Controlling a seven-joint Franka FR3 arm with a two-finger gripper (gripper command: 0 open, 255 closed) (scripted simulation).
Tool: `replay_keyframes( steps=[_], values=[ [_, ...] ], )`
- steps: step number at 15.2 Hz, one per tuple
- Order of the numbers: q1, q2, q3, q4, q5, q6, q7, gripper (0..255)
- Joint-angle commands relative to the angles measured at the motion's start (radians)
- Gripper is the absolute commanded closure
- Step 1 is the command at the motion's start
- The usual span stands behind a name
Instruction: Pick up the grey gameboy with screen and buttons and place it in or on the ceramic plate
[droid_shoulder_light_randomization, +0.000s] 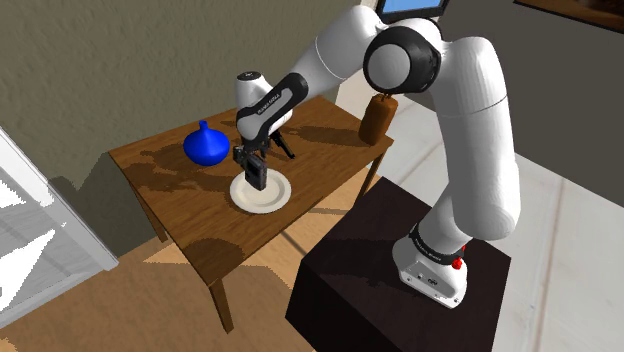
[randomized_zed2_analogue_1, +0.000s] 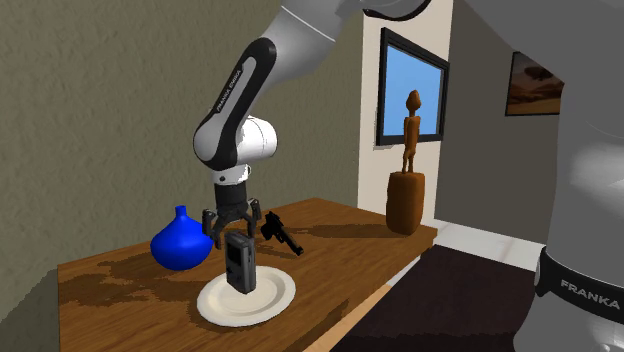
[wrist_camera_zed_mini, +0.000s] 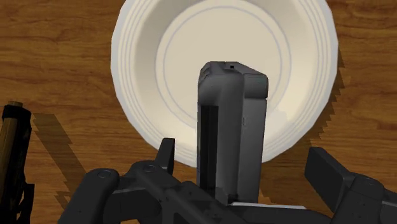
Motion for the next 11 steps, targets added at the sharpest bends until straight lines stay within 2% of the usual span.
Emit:
replay_keyframes(
  steps=[1,3,11],
  values=[
    [0.001,-0.04,0.001,-0.01,0.001,-0.029,-0.001,0],
    [0.001,-0.085,0.001,-0.016,0.001,-0.068,-0.001,0],
    [0.001,-0.085,0.001,-0.016,0.001,-0.068,-0.001,0]
  ],
)
